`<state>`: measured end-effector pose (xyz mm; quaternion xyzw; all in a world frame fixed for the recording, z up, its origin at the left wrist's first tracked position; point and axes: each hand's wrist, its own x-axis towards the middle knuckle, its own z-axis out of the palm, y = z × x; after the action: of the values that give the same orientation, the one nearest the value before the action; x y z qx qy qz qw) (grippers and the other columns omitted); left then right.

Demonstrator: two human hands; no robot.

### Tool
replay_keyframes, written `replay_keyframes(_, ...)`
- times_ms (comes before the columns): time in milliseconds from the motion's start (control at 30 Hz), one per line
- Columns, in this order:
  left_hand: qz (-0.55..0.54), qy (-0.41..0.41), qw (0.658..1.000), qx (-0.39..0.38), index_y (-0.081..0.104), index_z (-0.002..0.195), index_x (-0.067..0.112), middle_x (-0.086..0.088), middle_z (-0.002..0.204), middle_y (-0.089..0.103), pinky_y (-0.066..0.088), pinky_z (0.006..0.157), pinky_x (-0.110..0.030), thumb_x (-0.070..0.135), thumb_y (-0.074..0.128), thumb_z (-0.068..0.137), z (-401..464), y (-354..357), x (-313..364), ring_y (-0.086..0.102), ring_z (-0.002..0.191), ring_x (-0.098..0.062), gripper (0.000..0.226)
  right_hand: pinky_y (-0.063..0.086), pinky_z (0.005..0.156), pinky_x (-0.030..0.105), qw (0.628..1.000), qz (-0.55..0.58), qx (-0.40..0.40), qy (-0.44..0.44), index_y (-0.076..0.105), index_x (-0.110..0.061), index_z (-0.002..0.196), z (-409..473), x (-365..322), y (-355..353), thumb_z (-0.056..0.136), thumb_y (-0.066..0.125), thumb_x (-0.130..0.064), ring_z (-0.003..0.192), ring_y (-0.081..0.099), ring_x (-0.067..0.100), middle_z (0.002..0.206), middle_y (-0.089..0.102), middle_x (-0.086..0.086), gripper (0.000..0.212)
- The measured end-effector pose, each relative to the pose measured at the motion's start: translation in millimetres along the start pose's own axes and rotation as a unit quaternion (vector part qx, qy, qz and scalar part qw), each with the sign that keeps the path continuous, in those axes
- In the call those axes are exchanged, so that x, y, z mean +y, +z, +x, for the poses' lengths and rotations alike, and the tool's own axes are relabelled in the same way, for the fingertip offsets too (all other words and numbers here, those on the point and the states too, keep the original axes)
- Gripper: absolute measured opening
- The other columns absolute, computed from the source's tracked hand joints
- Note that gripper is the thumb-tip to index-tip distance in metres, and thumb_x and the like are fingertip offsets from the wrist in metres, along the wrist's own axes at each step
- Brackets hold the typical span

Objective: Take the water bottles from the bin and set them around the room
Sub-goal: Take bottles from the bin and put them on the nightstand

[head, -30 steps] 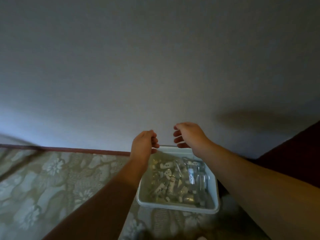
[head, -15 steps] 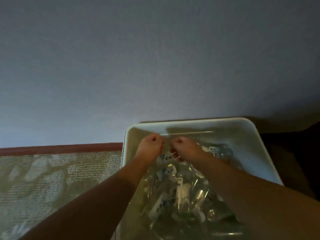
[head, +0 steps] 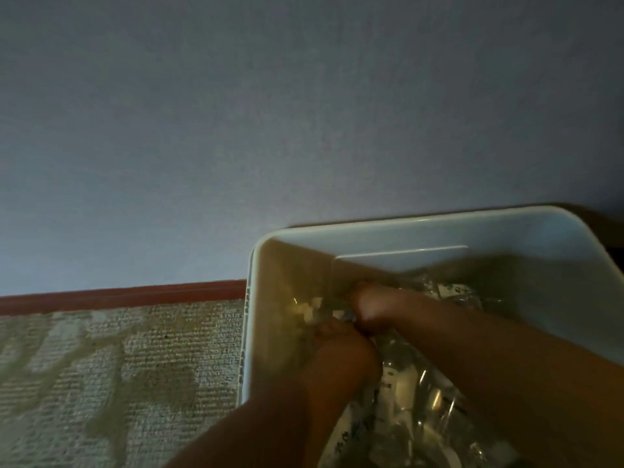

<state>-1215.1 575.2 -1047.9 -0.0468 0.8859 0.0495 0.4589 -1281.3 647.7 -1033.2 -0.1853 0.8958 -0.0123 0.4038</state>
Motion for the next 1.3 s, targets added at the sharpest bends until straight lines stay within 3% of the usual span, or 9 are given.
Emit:
replay_keyframes(133,-0.025,-0.001,1.0,-0.003,0.01,0.156,0.012,-0.02,0.159,0.02,0.019,0.116,-0.056,0.032,0.074,0.079,6.7,14.2,2.5,0.021,0.146,-0.041,0.103,0.053,0.089,0.033,0.998,0.021,-0.041,0.037,0.069,-0.004,0.115,-17.1,15.7,6.9,0.092,0.064,-0.042,0.105,0.068,0.031,0.115,0.071,0.019,0.045)
replay_keyframes(300,-0.127,0.062,0.99,0.008,0.051,0.142,0.026,-0.006,0.141,0.054,0.043,0.099,-0.039,0.058,0.065,0.084,29.1,12.9,-15.5,0.053,0.125,-0.028,0.068,0.058,0.074,0.029,0.952,0.302,0.029,0.038,0.059,-0.014,0.117,-42.4,50.4,22.5,0.069,0.086,-0.035,0.091,0.066,0.014,0.103,0.065,-0.002,0.059)
replay_keyframes(400,-0.282,0.103,0.953,-0.028,0.067,0.111,0.031,0.004,0.115,0.069,0.053,0.083,-0.029,0.044,0.08,0.08,19.2,6.8,-32.4,0.064,0.099,-0.013,0.037,0.056,0.073,0.022,0.863,0.495,0.092,0.034,0.051,-0.022,0.127,-83.7,61.3,25.6,0.065,0.091,-0.03,0.094,0.066,0.005,0.108,0.067,-0.009,0.074)
replay_keyframes(500,-0.41,0.053,0.911,-0.012,0.067,0.088,0.023,0.0,0.085,0.071,0.051,0.054,-0.023,0.031,0.089,0.07,-23.3,-15.4,-41.8,0.069,0.07,-0.014,0.029,0.061,0.082,0.035,0.758,0.638,0.13,0.037,0.062,-0.029,0.12,-142.0,67.5,23.8,0.06,0.09,-0.034,0.095,0.074,0.013,0.103,0.077,-0.004,0.067)
replay_keyframes(600,-0.453,0.098,0.882,-0.081,0.078,0.078,0.009,-0.013,0.08,0.076,0.057,0.055,-0.031,0.032,0.089,0.064,-91.4,-57.8,-28.6,0.074,0.063,-0.022,0.028,0.06,0.077,0.036,0.644,0.736,0.195,0.076,0.065,-0.034,0.111,-206.5,66.5,5.2,0.05,0.087,-0.042,0.09,0.076,0.017,0.097,0.078,-0.003,0.065)
replay_keyframes(767,-0.478,0.227,0.841,-0.107,0.072,0.103,0.022,-0.002,0.078,0.073,0.055,0.064,-0.038,0.048,0.083,0.07,-233.3,-144.3,28.9,0.069,0.066,-0.018,0.044,0.053,0.087,0.043,0.494,0.82,0.272,0.101,0.068,-0.038,0.109,-319.4,61.0,-62.2,0.053,0.077,-0.054,0.101,0.072,0.023,0.106,0.076,0.001,0.06)
replay_keyframes(900,-0.473,0.304,0.819,-0.118,0.059,0.127,0.024,-0.004,0.109,0.075,0.058,0.086,-0.049,0.053,0.064,0.084,-346.0,-211.6,80.4,0.074,0.096,-0.025,0.052,0.043,0.107,0.061,0.385,0.864,0.31,0.098,0.072,-0.033,0.105,-428.0,52.0,-127.2,0.076,0.067,-0.045,0.115,0.065,0.04,0.12,0.07,0.016,0.032)
replay_keyframes(1100,-0.443,0.431,0.77,-0.155,0.065,0.11,0.037,-0.012,0.109,0.075,0.06,0.075,-0.046,0.063,0.088,0.052,-518.3,-285.6,132.6,0.074,0.096,-0.033,0.067,0.055,0.086,0.048,0.342,0.817,0.456,0.092,0.074,-0.035,0.099,-626.8,10.9,-215.1,0.081,0.059,-0.039,0.091,0.071,0.025,0.096,0.074,0.006,0.024)
replay_keyframes(1300,-0.4,0.53,0.696,-0.274,0.049,0.134,0.003,-0.021,0.108,0.068,0.054,0.088,-0.058,0.048,0.064,0.081,-705.8,-305.1,175.4,0.067,0.096,-0.037,0.071,0.046,0.1,0.06,0.277,0.731,0.611,0.126,0.056,-0.006,0.134,-828.9,-74.5,-235.1,0.1,0.043,-0.023,0.107,0.061,0.038,0.116,0.065,0.021,0.041)
